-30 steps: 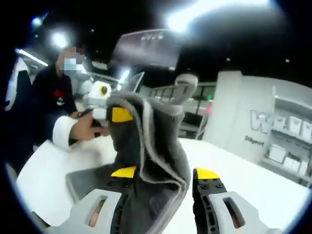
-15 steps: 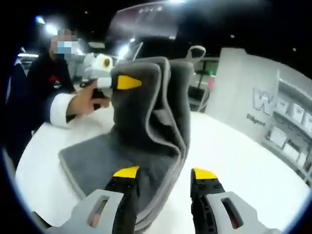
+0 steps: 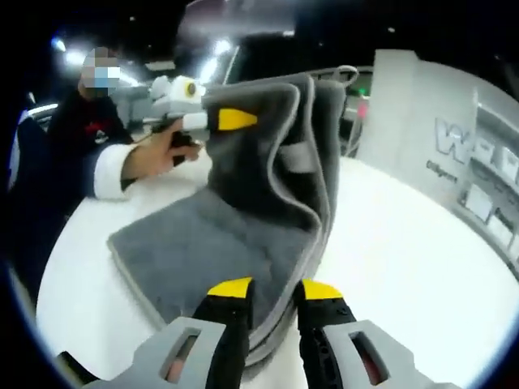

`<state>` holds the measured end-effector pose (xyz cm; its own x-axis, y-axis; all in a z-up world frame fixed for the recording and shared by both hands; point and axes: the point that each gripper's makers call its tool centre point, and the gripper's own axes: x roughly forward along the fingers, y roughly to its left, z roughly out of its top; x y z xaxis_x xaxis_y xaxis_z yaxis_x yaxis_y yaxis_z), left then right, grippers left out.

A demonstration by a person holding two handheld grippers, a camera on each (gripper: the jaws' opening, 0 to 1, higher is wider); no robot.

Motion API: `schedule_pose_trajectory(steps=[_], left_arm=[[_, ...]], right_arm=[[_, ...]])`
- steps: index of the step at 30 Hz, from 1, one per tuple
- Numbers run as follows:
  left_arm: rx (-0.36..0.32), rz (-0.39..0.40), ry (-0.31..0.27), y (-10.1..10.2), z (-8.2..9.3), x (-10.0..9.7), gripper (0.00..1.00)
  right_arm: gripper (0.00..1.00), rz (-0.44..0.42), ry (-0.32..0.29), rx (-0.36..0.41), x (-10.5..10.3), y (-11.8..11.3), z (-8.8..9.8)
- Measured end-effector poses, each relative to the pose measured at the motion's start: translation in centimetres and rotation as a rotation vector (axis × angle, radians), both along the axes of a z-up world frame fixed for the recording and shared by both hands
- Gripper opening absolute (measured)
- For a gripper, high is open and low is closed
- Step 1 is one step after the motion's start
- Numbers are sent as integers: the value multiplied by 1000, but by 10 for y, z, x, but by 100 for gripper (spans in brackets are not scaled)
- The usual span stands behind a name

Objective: Open the folded towel by lifting each exposed corner and separating the folded layers until the towel lies flat within the target outline without major curled edges

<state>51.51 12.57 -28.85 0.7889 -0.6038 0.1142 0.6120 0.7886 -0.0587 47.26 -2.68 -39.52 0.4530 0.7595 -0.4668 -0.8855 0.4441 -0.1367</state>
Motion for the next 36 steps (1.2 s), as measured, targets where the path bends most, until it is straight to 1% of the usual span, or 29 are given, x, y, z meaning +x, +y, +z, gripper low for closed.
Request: schedule_pose_trajectory(steps=[2,4,6,10,14,17,19,22,24,27,29,31,33,36], left_arm=[[33,26,-14,3,-4,5,11],[44,38,-10,4,-7,8,11],[39,48,3,7,-11,11,11],[12,69,36,12,-16,15,11],[-1,76,44,14,-16,16,11],[1,80,50,13,-18,16,11],[18,100,56,15,-22,18,11],[4,97,78,16,-24,19,11],[7,107,89,18,-27,21,11],[12,116,102,20,-34,23,11],[-8,118,123,24,-36,25,11],[-17,121,130,30,-34,31,12],[-18,123,132,30,-34,32,12],[0,141,133,33,-37,39,13]], right_arm=[[15,-3,14,2,-1,0,-2],[13,-4,41,5,-3,-1,-5],[12,-4,62,5,-5,-1,-8],[12,-4,68,4,-7,-1,-8],[12,-4,76,-2,-9,-2,-8],[12,3,71,-10,-10,-4,-8],[12,28,50,-27,-13,-5,-7],[13,37,50,-34,-15,-8,-4],[15,37,47,-33,-15,-10,-2],[15,29,53,-34,-13,-12,-3],[15,28,57,-37,-13,-14,-4],[15,20,73,-27,-12,-16,-5],[15,6,113,-15,-12,-17,-10],[14,-11,159,5,-12,-17,-15]])
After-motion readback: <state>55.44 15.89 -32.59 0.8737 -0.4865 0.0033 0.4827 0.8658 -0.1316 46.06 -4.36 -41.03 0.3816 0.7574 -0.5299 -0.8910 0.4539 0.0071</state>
